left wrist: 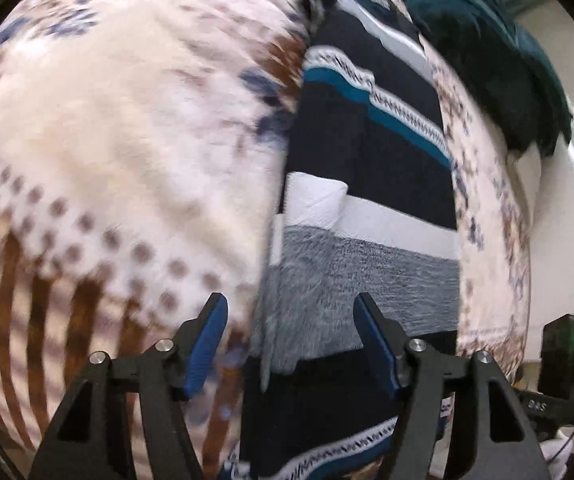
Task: Fold small clothes
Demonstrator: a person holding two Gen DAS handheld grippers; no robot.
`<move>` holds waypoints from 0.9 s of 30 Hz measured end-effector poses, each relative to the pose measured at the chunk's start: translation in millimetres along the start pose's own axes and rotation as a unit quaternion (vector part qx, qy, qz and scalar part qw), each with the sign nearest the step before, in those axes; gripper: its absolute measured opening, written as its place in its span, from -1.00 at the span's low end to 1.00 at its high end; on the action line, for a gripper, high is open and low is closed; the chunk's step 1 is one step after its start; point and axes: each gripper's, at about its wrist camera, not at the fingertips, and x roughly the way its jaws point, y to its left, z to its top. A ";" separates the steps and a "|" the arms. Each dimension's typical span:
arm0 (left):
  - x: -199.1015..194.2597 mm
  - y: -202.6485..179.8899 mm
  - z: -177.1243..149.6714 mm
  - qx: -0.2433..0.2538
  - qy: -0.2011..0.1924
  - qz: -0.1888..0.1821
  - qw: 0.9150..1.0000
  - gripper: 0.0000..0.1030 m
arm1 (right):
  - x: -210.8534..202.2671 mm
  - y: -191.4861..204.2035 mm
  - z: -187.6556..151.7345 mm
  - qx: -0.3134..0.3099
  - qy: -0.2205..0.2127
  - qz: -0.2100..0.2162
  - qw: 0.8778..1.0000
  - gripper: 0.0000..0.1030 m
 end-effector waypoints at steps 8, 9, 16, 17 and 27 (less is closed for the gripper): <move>-59.4 3.7 -45.9 -0.016 -0.015 0.001 1.000 0.20 | 6.4 0.3 -15.7 0.028 0.004 0.011 1.000 0.15; -64.9 5.2 -58.4 -0.019 -0.011 0.011 1.000 0.20 | 5.9 0.0 -18.1 0.028 0.006 0.013 1.000 0.15; -49.3 -1.0 -96.0 -0.040 0.028 0.002 0.999 0.19 | 6.9 -6.6 -28.3 0.031 0.016 0.000 0.999 0.15; -46.1 -2.7 -98.5 -0.040 0.029 -0.003 0.999 0.19 | 6.4 -7.6 -28.6 0.031 0.015 -0.002 0.999 0.15; -21.0 0.6 -103.9 -0.055 0.039 0.011 0.998 -0.43 | 4.0 -18.6 -29.5 0.031 0.016 -0.016 0.999 0.15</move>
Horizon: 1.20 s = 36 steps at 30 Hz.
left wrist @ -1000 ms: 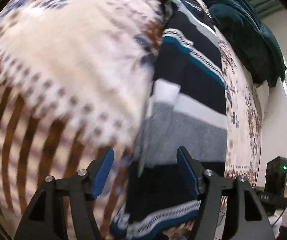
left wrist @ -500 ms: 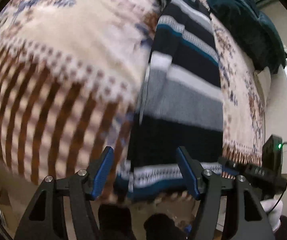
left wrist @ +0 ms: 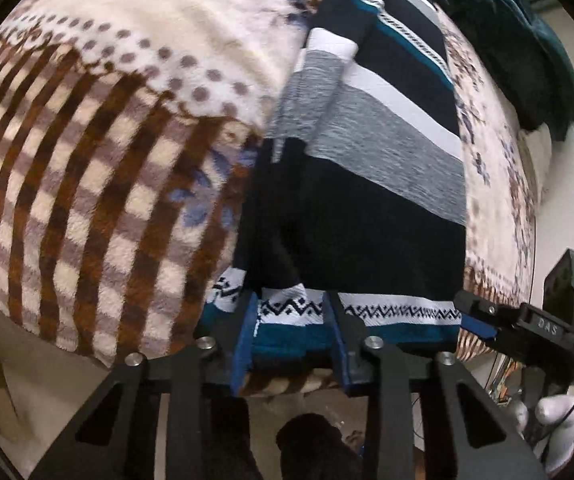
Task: Fold small clothes
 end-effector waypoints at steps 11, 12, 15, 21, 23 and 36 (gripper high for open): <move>9.3 5.1 -2.8 0.006 0.009 0.021 1.000 -0.85 | 4.8 -0.6 -12.5 0.009 0.012 0.019 1.000 0.15; 6.4 5.5 -2.9 0.004 0.001 0.017 1.000 -0.89 | 5.1 0.0 -13.0 0.010 0.012 0.020 1.000 0.15; -12.1 4.3 -5.1 0.008 -0.036 0.012 0.999 -0.91 | 5.0 0.2 -13.8 0.009 0.010 0.018 1.000 0.15; -36.7 13.7 -15.5 0.015 -0.054 0.016 0.998 -0.91 | -1.1 -0.8 -13.4 0.013 0.003 0.024 1.000 0.15; -31.7 23.2 -14.8 0.011 -0.049 0.026 0.998 -0.91 | -2.0 -1.7 -13.0 0.009 0.005 0.021 1.000 0.15; -6.2 34.2 -10.2 0.015 -0.036 0.046 0.998 -0.90 | 19.7 -17.9 -22.9 0.020 0.036 0.092 0.995 -0.81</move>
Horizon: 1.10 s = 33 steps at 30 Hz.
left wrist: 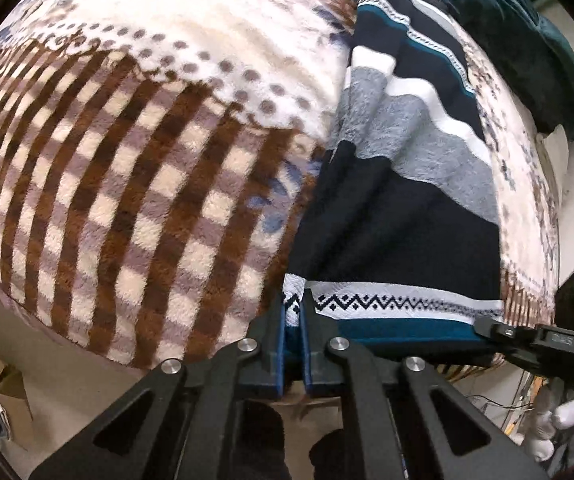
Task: Fold small clothes
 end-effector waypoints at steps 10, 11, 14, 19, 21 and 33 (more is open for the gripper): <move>-22.5 2.2 9.3 -0.031 0.024 -0.031 0.999 -0.75 | 8.0 12.4 7.8 -0.026 0.033 -0.062 0.997 -0.33; -28.6 2.8 9.8 -0.038 0.021 -0.036 0.998 -0.55 | 4.3 13.5 8.5 -0.023 0.029 -0.058 0.998 -0.12; -33.2 6.1 17.9 -0.058 0.012 -0.048 0.997 0.33 | -10.4 14.5 9.3 -0.013 0.007 -0.047 0.999 0.10; 11.9 4.3 43.4 -0.043 0.029 -0.024 0.998 0.45 | -16.5 -2.3 6.5 0.011 0.003 -0.040 0.999 0.10; 30.6 7.4 48.2 -0.043 0.046 -0.013 0.998 0.45 | -13.7 -12.9 6.5 0.018 0.003 -0.046 0.999 0.10; -18.6 19.2 71.9 -0.032 0.011 -0.064 0.997 0.45 | -18.8 13.9 14.5 0.003 -0.007 -0.061 0.998 0.10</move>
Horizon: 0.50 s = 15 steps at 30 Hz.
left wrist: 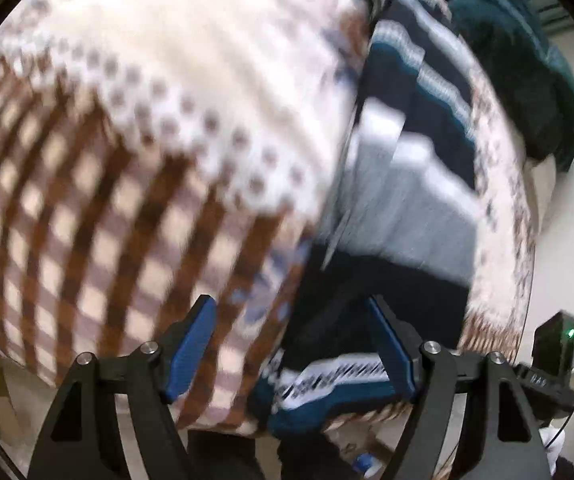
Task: Fold small clothes
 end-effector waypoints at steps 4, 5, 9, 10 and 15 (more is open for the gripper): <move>17.6 -0.9 16.2 0.010 0.042 -0.064 0.997 0.46 | -12.9 6.7 13.7 -0.008 0.006 0.006 1.000 0.26; 29.0 -1.2 16.4 0.017 0.062 -0.074 0.995 0.46 | -9.0 5.0 16.5 -0.007 0.013 0.006 1.000 0.26; 67.0 -5.6 11.4 0.070 0.105 -0.041 0.991 0.46 | 23.5 -7.2 22.2 0.005 0.048 0.003 0.999 0.26; 67.8 -6.9 11.0 0.075 0.102 -0.043 0.991 0.46 | 29.5 -8.1 21.5 0.002 0.052 0.019 0.998 0.26; 64.7 -4.3 1.5 0.080 0.088 -0.061 0.991 0.45 | 46.1 -4.9 14.5 -0.011 0.065 0.098 0.993 0.24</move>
